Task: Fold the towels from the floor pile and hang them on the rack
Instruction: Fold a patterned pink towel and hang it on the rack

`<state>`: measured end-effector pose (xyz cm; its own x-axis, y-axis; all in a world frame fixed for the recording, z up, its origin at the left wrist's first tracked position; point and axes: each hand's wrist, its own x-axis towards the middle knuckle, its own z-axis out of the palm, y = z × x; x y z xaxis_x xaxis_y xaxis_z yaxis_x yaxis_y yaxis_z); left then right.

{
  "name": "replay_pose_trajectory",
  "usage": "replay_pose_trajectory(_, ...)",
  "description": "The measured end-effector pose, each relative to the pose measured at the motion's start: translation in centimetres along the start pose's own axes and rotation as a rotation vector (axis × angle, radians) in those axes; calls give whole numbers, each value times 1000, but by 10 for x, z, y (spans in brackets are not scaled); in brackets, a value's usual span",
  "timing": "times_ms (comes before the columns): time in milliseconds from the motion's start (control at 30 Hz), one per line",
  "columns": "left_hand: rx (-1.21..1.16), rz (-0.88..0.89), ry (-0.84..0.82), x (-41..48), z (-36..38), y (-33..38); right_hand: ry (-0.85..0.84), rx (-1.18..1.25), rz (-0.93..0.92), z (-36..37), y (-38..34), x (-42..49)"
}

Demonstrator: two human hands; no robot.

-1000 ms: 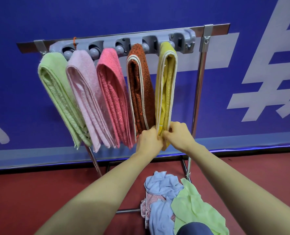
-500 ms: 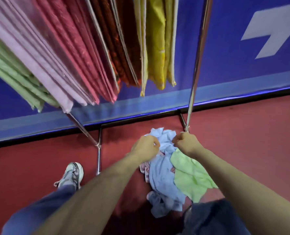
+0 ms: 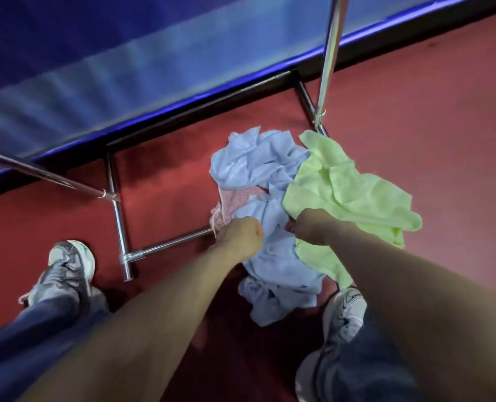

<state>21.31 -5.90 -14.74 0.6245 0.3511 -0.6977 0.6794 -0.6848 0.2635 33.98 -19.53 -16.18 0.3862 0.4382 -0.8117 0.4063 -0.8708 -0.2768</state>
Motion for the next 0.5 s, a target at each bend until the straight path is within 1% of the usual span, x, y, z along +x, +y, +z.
replay_pose_trajectory(67,29,-23,0,17,4,-5,-5,23,-23,6,-4,17)
replay_pose_trajectory(200,48,-53,66,50,1,-14,79,24,-10,6,-8,36)
replay_pose_trajectory(333,-49,-125,217,75,-5,-15,92,50,-14,7,-11,51)
replay_pose_trajectory(400,-98,-188,249,84,-4,-20,119,42,4,4,-15,56)
replay_pose_trajectory(433,-112,-219,245,87,-3,-22,168,30,7,2,-19,59)
replay_pose_trajectory(500,-132,-257,242,90,-1,-27,333,44,-2,0,-26,64)
